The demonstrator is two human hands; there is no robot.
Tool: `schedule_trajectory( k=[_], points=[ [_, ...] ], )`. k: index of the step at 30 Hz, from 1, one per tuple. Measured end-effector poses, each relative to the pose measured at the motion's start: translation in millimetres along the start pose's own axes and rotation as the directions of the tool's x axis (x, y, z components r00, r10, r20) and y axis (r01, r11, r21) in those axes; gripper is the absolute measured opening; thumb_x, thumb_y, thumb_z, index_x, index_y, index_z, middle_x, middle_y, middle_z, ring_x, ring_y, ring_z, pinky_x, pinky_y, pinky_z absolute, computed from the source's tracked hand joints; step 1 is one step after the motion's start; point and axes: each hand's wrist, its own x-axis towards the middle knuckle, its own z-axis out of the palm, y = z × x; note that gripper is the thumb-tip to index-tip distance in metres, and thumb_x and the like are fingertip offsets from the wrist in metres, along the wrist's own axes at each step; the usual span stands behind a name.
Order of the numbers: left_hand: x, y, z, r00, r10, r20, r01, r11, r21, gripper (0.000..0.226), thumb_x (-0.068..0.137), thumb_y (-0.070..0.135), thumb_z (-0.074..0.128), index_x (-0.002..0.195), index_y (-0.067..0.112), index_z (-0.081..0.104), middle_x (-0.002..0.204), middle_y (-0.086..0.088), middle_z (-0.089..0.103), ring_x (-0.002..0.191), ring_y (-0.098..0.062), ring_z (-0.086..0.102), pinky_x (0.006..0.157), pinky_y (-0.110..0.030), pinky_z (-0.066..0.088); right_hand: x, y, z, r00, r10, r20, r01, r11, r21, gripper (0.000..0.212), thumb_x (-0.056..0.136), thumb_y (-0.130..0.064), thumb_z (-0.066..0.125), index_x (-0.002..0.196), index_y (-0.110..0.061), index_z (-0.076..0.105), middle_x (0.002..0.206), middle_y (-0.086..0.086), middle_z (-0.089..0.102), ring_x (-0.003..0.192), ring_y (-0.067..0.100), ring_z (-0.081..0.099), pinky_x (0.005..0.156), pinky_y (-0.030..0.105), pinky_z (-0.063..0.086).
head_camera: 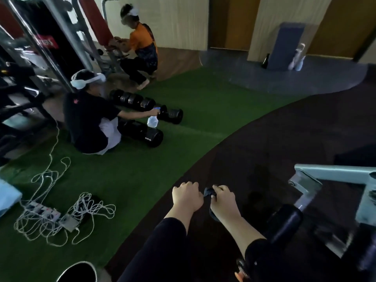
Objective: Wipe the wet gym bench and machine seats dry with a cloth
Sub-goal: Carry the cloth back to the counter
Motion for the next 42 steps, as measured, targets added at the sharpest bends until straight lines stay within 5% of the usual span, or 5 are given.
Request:
schedule_trajectory(
  k=[13,25,32,42],
  points=[
    [211.2,-17.3,-96.3,0.957,0.284,0.064,-0.291,0.945,0.148,0.038,0.097,0.031,0.039,0.133,0.019,0.049,0.129,-0.002,0.056,0.121,-0.024,0.050,0.094,-0.039,0.039,172.3,-40.9,-53.4,0.957,0.247,-0.153,-0.229,0.965,0.125,0.045,0.098,-0.021,0.041,0.142,-0.016,0.038,0.141,0.000,0.038,0.123,0.024,0.040,0.104,0.028,0.035],
    [411.4,136.8,-161.0,0.863,0.486,0.139,-0.506,0.835,0.216,0.045,0.098,0.033,0.041,0.142,0.021,0.040,0.138,-0.001,0.050,0.128,-0.023,0.045,0.103,-0.043,0.034,355.6,45.6,-175.0,0.920,0.341,-0.194,-0.295,0.927,0.234,0.043,0.096,-0.017,0.049,0.138,-0.010,0.045,0.138,0.004,0.045,0.125,0.021,0.045,0.105,0.027,0.036],
    [525.0,236.3,-216.6,0.845,0.523,0.107,-0.534,0.822,0.197,0.043,0.098,0.033,0.042,0.140,0.022,0.042,0.137,0.000,0.051,0.126,-0.023,0.046,0.102,-0.043,0.035,469.5,103.8,-275.8,0.920,0.331,-0.209,-0.289,0.934,0.209,0.042,0.096,-0.017,0.050,0.137,-0.011,0.046,0.137,0.004,0.045,0.124,0.018,0.046,0.101,0.021,0.034],
    [728.7,324.4,-287.9,0.864,0.484,0.138,-0.503,0.836,0.218,0.044,0.099,0.036,0.039,0.139,0.019,0.044,0.135,-0.003,0.052,0.125,-0.024,0.047,0.101,-0.043,0.034,683.4,154.5,-367.3,0.911,0.350,-0.218,-0.322,0.934,0.154,0.043,0.097,-0.019,0.046,0.140,-0.011,0.042,0.139,0.004,0.042,0.124,0.027,0.044,0.103,0.031,0.038]
  ],
)
